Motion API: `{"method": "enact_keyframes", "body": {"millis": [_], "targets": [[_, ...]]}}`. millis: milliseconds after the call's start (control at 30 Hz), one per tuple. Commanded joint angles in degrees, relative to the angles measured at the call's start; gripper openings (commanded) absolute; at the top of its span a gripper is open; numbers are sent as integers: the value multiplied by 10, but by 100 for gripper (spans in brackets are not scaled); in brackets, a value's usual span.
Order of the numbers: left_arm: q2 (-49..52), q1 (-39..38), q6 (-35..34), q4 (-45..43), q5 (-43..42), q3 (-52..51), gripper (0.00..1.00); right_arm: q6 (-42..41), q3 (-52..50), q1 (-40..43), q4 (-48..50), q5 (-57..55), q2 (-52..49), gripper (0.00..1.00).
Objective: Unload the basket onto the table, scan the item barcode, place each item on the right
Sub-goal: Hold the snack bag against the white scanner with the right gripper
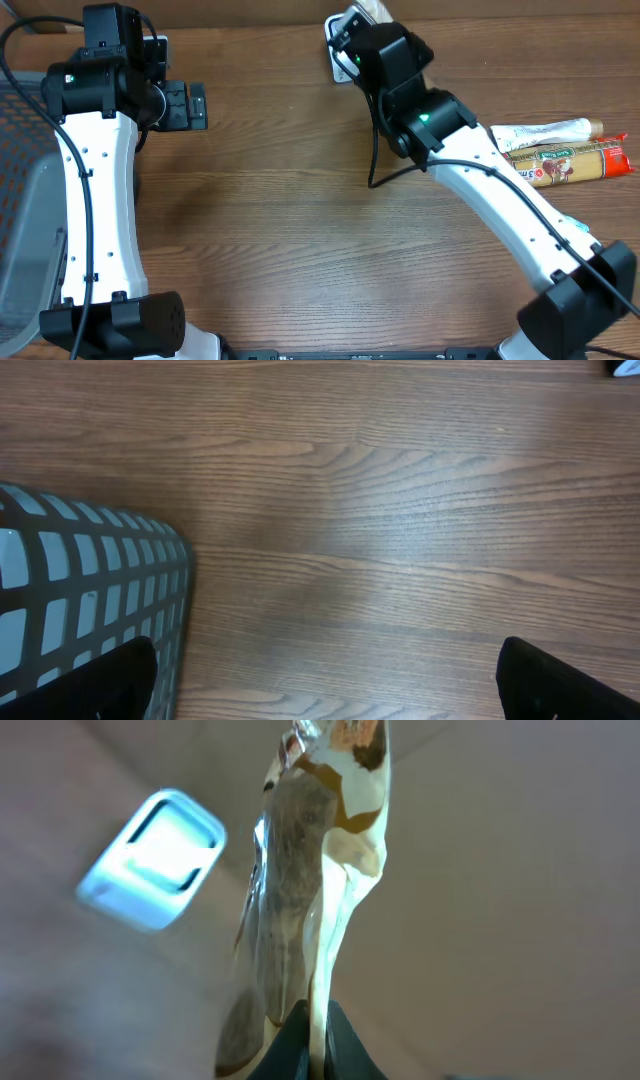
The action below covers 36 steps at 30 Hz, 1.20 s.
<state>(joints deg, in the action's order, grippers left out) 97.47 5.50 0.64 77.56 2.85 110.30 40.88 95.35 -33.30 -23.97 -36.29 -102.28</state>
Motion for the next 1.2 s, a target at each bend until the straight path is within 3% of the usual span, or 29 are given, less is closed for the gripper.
{"method": "enact_keyframes", "body": {"millis": [0,167,367,700,1167], "targets": [[3,0,11,-2,3,11,99,109,14,8,59,-27,-31,4],[3,0,11,-2,3,11,99,220,14,16,197,-27,-82,4],[3,1,11,-2,3,11,100,299,14,30,270,-24,-139,4],[3,1,11,-2,3,11,100,312,14,38,290,-9,-183,4],[3,1,11,-2,3,11,100,310,14,38,240,-9,-183,4]]}}
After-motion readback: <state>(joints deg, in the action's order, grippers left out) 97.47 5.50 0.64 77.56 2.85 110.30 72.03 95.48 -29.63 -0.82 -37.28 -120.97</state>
